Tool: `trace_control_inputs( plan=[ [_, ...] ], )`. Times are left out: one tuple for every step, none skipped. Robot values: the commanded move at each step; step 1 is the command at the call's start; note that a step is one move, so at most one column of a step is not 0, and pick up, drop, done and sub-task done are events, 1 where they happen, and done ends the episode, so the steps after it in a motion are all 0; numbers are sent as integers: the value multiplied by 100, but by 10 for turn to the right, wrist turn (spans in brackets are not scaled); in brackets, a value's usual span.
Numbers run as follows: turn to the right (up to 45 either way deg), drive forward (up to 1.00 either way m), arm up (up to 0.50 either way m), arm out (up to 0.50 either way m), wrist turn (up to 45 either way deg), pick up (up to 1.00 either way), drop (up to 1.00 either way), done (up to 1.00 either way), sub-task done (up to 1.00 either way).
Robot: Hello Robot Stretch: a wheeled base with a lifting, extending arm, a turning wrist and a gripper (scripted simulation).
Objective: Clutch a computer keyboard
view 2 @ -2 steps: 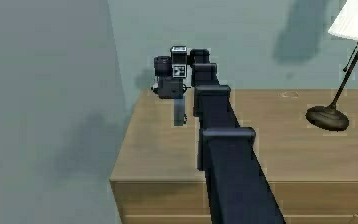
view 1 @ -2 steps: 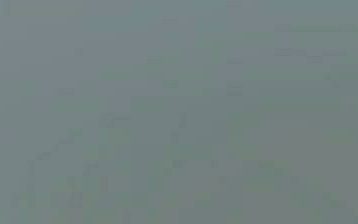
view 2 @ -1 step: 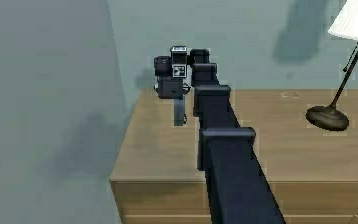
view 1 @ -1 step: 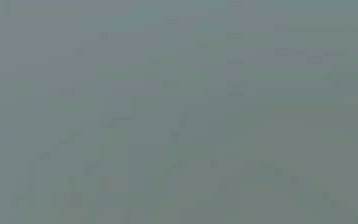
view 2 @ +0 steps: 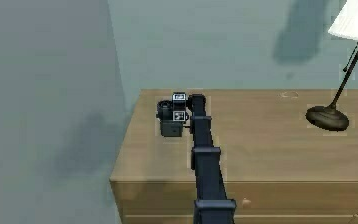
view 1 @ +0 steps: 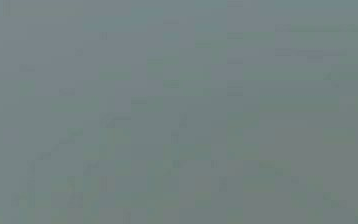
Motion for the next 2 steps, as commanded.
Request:
trace_control_inputs(
  plan=[
    [0,0,0,0,0,100,0,0,0],
    [0,0,10,0,0,0,0,0,0]
  ],
)
